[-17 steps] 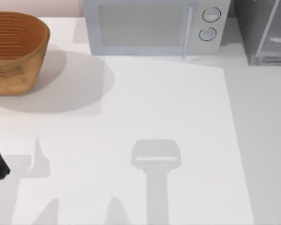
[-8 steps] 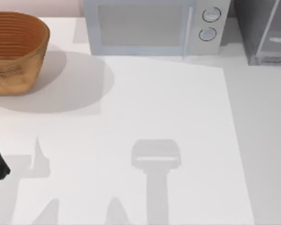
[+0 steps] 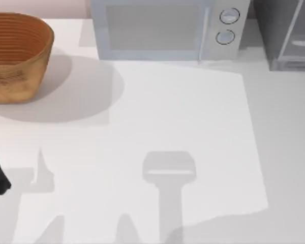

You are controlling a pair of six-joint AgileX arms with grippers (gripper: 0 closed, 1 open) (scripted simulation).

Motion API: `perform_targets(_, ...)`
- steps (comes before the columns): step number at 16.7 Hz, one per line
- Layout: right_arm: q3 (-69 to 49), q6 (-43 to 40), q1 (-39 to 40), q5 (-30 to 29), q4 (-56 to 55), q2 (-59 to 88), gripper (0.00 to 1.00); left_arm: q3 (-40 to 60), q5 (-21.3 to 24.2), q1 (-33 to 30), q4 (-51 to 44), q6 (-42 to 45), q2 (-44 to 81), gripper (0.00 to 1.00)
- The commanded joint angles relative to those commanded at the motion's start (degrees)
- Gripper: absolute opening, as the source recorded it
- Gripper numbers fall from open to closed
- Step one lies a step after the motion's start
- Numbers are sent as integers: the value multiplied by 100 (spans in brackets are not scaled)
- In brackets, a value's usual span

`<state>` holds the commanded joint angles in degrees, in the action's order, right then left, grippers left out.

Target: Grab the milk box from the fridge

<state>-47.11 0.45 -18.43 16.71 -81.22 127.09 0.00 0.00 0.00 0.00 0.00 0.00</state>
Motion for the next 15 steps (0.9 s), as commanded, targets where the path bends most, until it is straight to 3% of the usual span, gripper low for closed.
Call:
perform_targets(10,-634,-11,230,-268,330,420,100,0,0,0,0,0,0,100)
perform_targets(15,-1704,-16,362,-400,913,862,100,0,0,0,0,0,0,100)
